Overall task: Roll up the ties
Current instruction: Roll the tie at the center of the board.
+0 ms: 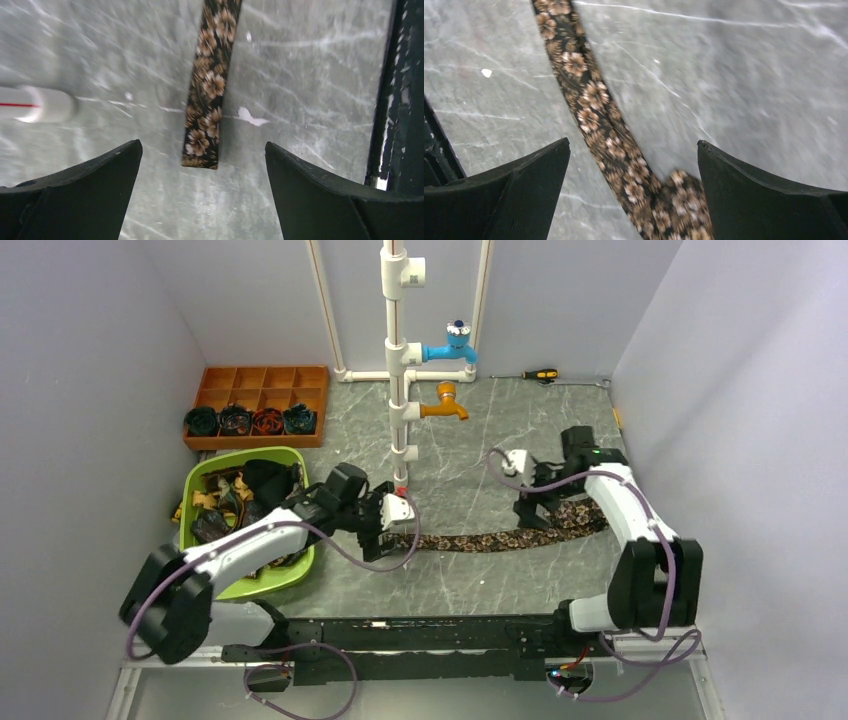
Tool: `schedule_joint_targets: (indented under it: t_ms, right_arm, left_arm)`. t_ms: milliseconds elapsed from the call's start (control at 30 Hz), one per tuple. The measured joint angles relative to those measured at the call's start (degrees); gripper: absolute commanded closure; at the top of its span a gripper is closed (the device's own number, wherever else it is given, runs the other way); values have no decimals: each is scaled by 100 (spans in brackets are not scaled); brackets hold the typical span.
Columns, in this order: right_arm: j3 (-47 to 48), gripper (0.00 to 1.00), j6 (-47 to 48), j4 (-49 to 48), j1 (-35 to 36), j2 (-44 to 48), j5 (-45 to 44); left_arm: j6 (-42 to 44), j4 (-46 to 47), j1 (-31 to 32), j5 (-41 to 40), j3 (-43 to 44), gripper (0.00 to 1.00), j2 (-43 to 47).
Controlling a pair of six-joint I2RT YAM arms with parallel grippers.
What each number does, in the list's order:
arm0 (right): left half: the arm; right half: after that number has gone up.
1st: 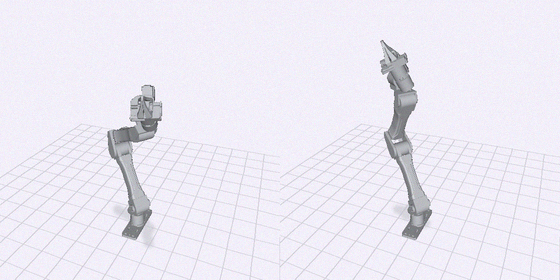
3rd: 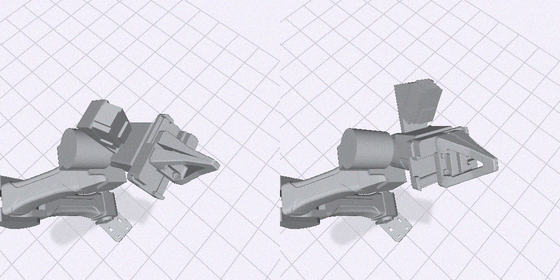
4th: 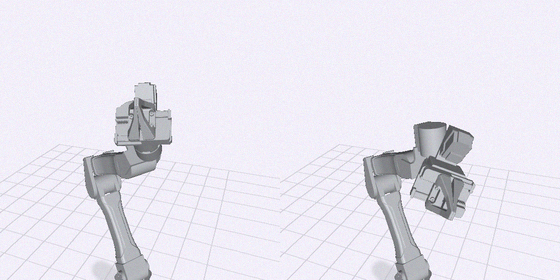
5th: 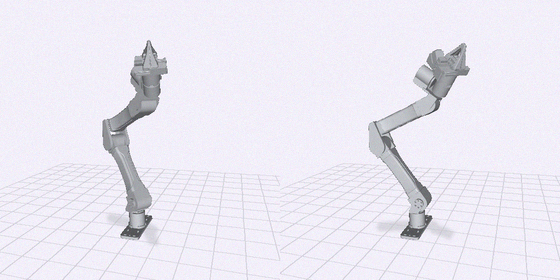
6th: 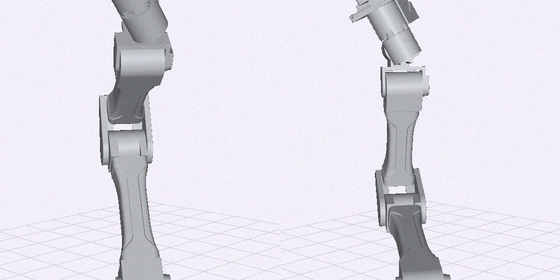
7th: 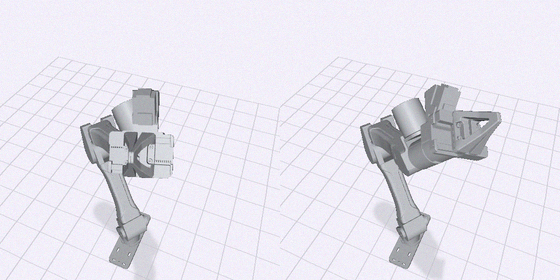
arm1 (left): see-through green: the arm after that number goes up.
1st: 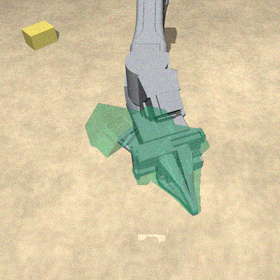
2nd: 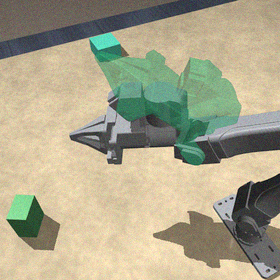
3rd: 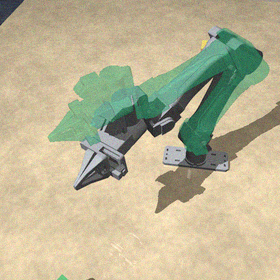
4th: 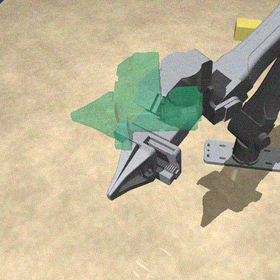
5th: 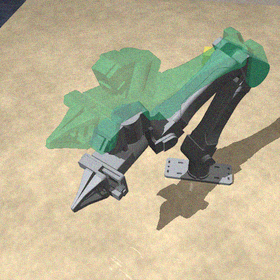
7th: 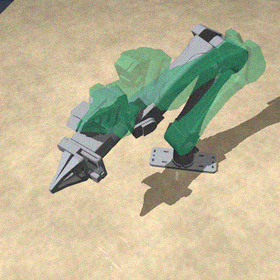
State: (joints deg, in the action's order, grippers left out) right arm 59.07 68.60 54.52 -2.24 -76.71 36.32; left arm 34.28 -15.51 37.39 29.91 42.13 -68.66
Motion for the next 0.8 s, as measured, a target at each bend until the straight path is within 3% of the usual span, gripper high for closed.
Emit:
schedule_joint_targets:
  t_ms: [100, 333, 467, 667, 800]
  right_arm:
    - [-308, 2, 166, -197, 518, -476, -153]
    - [-903, 5, 372, -586, 1067, -933, -726]
    - [-949, 13, 514, -846, 1217, -1213, -988]
    - [-848, 38, 684, -1213, 1226, -1502, -1244]
    - [-680, 42, 658, -1209, 1226, -1659, -1274]
  left_arm:
    - [15, -28, -4, -17, 13, 1, -730]
    - [153, -31, 374, -415, 186, 2, -1207]
    - [289, -125, 546, -682, 507, 13, -1639]
    - [651, -337, 595, -1058, 656, 27, -2020]
    - [844, -586, 608, -1180, 710, 43, -2243]
